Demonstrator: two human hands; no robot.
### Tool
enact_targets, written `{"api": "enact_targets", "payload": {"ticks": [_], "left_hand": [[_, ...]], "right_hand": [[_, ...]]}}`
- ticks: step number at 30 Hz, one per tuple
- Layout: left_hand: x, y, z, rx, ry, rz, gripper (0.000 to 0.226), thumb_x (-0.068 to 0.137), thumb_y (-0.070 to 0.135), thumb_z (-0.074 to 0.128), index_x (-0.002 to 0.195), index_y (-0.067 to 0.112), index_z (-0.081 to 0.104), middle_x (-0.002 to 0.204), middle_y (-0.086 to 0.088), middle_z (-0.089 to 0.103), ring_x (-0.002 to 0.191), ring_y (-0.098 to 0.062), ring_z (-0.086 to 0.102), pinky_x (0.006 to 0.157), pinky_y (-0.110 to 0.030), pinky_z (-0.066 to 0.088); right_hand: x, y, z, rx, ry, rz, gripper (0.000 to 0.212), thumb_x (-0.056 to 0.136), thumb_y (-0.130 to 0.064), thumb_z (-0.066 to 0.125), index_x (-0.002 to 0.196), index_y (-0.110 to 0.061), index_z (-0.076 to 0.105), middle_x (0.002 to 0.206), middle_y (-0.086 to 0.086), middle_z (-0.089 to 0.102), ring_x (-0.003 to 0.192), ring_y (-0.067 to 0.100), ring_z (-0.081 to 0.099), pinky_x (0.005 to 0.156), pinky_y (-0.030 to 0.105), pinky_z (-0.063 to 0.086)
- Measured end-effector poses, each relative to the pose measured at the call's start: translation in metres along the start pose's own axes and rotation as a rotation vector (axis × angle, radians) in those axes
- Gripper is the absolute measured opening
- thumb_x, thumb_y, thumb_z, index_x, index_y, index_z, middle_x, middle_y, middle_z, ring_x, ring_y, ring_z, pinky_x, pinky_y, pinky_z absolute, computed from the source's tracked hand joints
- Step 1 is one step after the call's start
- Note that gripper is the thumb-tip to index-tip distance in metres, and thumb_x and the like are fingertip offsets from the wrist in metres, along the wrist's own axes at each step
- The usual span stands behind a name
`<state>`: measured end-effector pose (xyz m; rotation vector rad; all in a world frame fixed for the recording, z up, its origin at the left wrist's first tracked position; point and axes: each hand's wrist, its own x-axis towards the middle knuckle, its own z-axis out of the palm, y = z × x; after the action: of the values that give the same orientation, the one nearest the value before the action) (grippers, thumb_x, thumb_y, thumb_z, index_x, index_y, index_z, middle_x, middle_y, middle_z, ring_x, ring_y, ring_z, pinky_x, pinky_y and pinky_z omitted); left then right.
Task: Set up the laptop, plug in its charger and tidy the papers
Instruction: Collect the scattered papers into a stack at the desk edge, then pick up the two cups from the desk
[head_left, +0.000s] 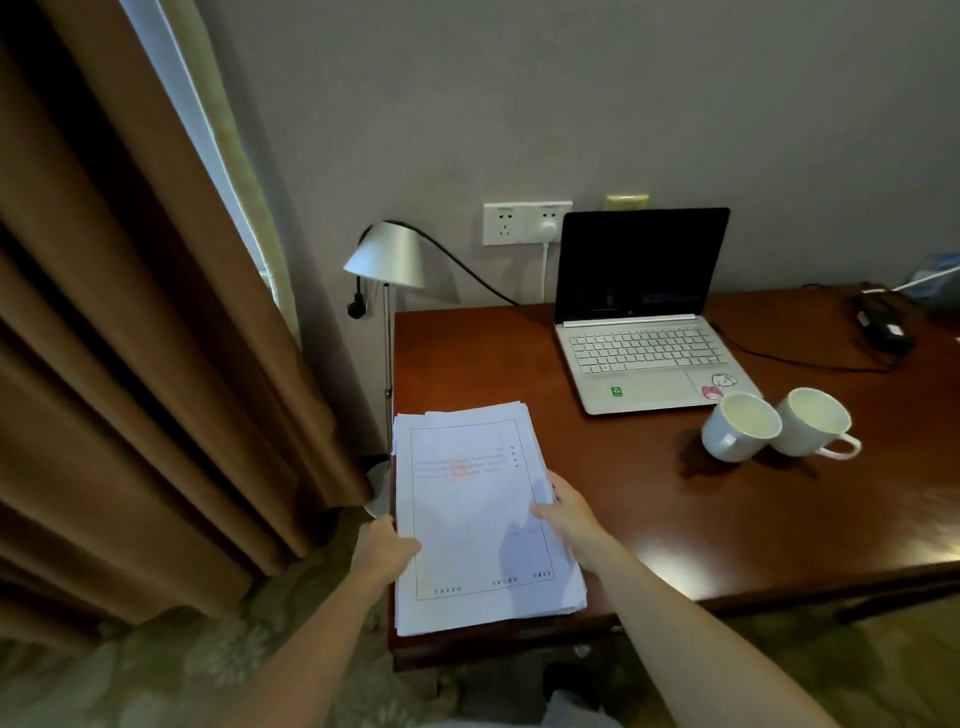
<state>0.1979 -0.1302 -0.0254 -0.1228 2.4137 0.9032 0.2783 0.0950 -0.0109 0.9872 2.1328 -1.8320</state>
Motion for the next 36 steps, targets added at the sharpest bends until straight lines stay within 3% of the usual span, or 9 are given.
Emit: {"api": "enact_targets", "payload": {"ticks": [3,5,10,17,24,27,31,33,36], "left_hand": [[-0.001,0.020,-0.002,0.085,0.133,0.065,0.032,0.086,0.024,0.061,0.115,0.016,0.051,0.118,-0.008,0.052,0.097,-0.027,0.059,0.082,-0.042,0.056],[0.001,0.043,0.001,0.098,0.165,0.126,0.035,0.086,0.023,0.061,0.119,0.018,0.050,0.118,-0.009,0.055,0.100,-0.027,0.059,0.084,-0.044,0.056],[0.002,0.118,0.030,0.081,0.017,0.314,0.036,0.087,0.012,0.060,0.122,0.009,0.056,0.131,-0.014,0.054,0.117,-0.030,0.053,0.101,-0.039,0.046],[-0.019,0.241,0.124,0.055,-0.139,0.433,0.025,0.085,0.017,0.060,0.110,0.015,0.064,0.118,-0.007,0.065,0.110,-0.023,0.059,0.096,-0.034,0.050],[-0.033,0.321,0.239,0.010,-0.162,0.359,0.023,0.088,0.039,0.056,0.096,0.018,0.063,0.104,-0.005,0.065,0.103,-0.025,0.060,0.090,-0.037,0.051],[-0.031,0.342,0.267,0.017,-0.135,0.300,0.038,0.089,0.052,0.046,0.075,0.020,0.060,0.090,-0.010,0.067,0.102,-0.032,0.060,0.087,-0.043,0.050],[-0.028,0.352,0.285,0.128,-0.087,0.221,0.056,0.090,0.055,0.041,0.104,0.004,0.063,0.109,-0.020,0.065,0.110,-0.036,0.056,0.095,-0.050,0.047],[-0.026,0.350,0.289,0.166,-0.065,0.189,0.057,0.090,0.054,0.042,0.106,0.004,0.062,0.111,-0.018,0.065,0.110,-0.035,0.057,0.096,-0.051,0.047],[-0.024,0.345,0.294,0.198,-0.046,0.166,0.055,0.091,0.053,0.038,0.096,0.006,0.066,0.105,-0.015,0.067,0.107,-0.032,0.057,0.096,-0.049,0.047]], "right_hand": [[-0.005,0.000,-0.011,0.046,0.021,0.066,0.049,0.090,-0.004,0.055,0.137,-0.017,0.047,0.107,-0.002,0.063,0.093,0.014,0.062,0.074,0.027,0.053],[-0.005,0.000,-0.022,0.048,0.054,0.097,0.052,0.091,-0.009,0.057,0.140,-0.015,0.044,0.120,0.004,0.060,0.097,0.014,0.056,0.081,0.025,0.045],[0.008,-0.012,-0.070,0.097,0.223,0.038,0.033,0.090,-0.011,0.059,0.123,-0.018,0.062,0.117,0.004,0.065,0.103,0.017,0.060,0.073,0.025,0.048],[0.028,-0.040,-0.207,0.195,0.426,-0.199,0.018,0.085,-0.010,0.065,0.101,-0.016,0.071,0.089,0.001,0.073,0.070,0.002,0.065,0.066,0.018,0.050],[0.035,-0.011,-0.372,0.093,0.824,-0.176,0.014,0.086,-0.015,0.061,0.088,-0.025,0.071,0.098,0.000,0.072,0.091,0.016,0.060,0.075,0.025,0.042],[0.051,0.008,-0.411,-0.028,0.799,-0.025,0.022,0.087,-0.015,0.057,0.106,-0.018,0.069,0.112,0.004,0.070,0.094,0.020,0.060,0.070,0.023,0.044],[0.067,0.032,-0.428,-0.202,0.575,0.163,0.052,0.087,-0.020,0.058,0.137,-0.010,0.048,0.135,0.012,0.057,0.122,0.031,0.053,0.090,0.032,0.044],[0.074,0.041,-0.431,-0.228,0.488,0.203,0.056,0.087,-0.025,0.058,0.138,-0.005,0.045,0.136,0.016,0.055,0.124,0.033,0.051,0.094,0.035,0.044],[0.080,0.043,-0.432,-0.240,0.440,0.215,0.044,0.086,-0.029,0.058,0.122,-0.004,0.059,0.118,0.016,0.065,0.104,0.033,0.061,0.073,0.035,0.051]]}}
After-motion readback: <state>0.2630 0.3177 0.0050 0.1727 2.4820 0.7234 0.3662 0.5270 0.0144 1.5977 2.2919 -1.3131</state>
